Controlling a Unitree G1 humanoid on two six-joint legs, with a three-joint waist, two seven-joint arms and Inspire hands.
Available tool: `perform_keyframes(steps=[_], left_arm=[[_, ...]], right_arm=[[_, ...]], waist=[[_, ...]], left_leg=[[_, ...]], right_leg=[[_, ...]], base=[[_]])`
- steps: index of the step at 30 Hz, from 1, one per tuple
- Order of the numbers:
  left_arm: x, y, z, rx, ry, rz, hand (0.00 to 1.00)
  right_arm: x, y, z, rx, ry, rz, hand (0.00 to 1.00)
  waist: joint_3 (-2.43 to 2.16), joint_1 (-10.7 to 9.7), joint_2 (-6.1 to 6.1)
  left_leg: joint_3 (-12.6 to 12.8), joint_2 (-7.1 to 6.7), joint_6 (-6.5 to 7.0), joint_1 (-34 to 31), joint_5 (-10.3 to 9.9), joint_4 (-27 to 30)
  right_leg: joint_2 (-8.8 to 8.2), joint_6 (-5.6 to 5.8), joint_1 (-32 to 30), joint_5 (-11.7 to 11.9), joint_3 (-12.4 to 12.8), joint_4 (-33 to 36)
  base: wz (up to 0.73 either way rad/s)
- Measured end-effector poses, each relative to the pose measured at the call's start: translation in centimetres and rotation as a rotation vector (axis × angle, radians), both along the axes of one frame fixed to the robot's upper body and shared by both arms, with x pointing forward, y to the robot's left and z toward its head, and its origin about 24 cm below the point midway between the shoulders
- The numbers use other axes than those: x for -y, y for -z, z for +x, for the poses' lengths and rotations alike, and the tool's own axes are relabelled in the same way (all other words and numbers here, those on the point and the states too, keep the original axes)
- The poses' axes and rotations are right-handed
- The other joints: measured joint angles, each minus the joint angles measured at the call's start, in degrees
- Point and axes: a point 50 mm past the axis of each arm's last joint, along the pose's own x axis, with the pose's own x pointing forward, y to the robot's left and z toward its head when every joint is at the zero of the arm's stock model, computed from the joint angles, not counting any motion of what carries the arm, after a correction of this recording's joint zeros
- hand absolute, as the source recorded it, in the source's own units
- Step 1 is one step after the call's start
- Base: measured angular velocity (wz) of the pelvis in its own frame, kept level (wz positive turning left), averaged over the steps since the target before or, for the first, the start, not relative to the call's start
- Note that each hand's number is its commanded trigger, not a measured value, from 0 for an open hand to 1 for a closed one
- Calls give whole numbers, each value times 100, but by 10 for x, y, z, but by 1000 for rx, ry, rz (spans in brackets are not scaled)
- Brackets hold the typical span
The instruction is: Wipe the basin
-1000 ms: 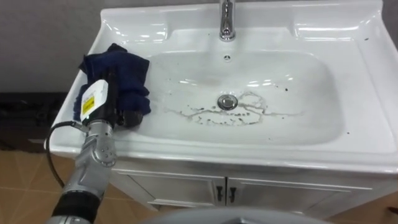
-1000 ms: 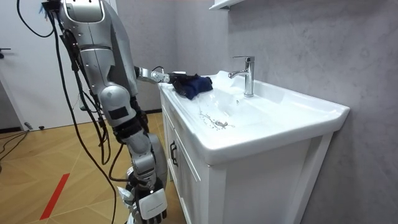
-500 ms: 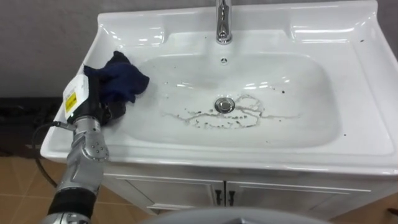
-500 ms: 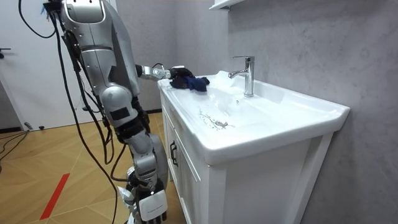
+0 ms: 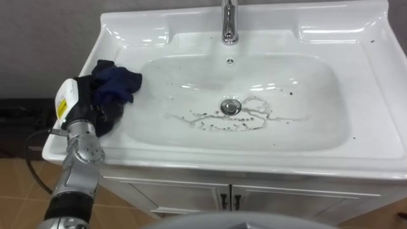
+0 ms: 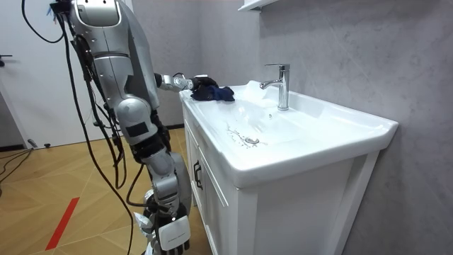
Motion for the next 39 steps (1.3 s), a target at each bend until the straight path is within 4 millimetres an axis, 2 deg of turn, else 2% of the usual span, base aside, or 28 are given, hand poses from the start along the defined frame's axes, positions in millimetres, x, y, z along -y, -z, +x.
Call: perform_keyframes(steps=[8,11,12,13,14,16,20,22,25,30,35,39], left_arm=[[3,-3,5,21,13,-9,100],[6,-12,11,57,32,-11,100],[7,-15,12,74,32,-19,100],[8,-18,14,92,32,-28,100],[8,-21,14,99,30,-31,100],[11,-32,17,131,51,-32,100],[16,-40,19,155,72,-39,100],[19,-46,21,170,84,-39,100],[25,-68,25,260,121,-27,100],[31,-95,29,385,155,-14,100],[34,-101,30,420,171,-17,100],[44,-103,31,435,205,-18,100]], right_arm=[[1,0,4,28,-14,-18,0],[1,0,8,36,-21,-18,0],[0,0,11,44,-36,-18,0],[0,0,14,55,-54,-19,0],[0,0,15,59,-57,-20,0],[-1,1,18,74,-63,-22,0],[-2,1,21,87,-97,-29,0],[-3,1,25,96,-123,-32,0],[-4,2,26,118,-117,-34,0],[-3,2,27,137,-128,-41,0],[-1,1,25,143,-117,-45,0],[-1,1,25,145,-113,-60,0]], waist=[[14,49,-16],[31,50,-15],[102,57,-13],[151,55,-10],[157,50,-11],[162,53,-23],[175,66,-42],[152,70,-4],[171,82,-29],[186,81,0],[203,51,47],[207,48,74]], left_leg=[[-113,-36,11,-65,6,10],[-180,-42,13,-213,5,40],[-190,-40,13,-229,5,51],[-213,-41,12,-262,5,56],[-236,-42,13,-300,4,66],[-354,-48,13,-510,4,152],[-462,-44,9,-618,5,195],[-506,-42,8,-646,5,219],[-616,-45,7,-677,4,228],[-630,-48,7,-705,4,299],[-629,-35,7,-704,4,317],[-644,-43,4,-744,2,320]], right_leg=[[-30,20,-2,-27,-82,-15],[-32,24,-95,-33,-140,-26],[-31,23,-99,-33,-152,-27],[-32,19,-119,-35,-183,-31],[-33,18,-137,-35,-207,-41],[-32,2,-248,-8,-310,-77],[-33,-12,-293,11,-471,-75],[-31,-12,-291,12,-523,-76],[-21,-17,-283,15,-537,-83],[-26,-17,-277,15,-527,-84],[-17,-17,-275,15,-524,-85],[-22,-19,-304,16,-531,-85]], base=[[7],[13],[9],[10],[20],[27],[17],[14],[12],[-1],[-1],[4]])
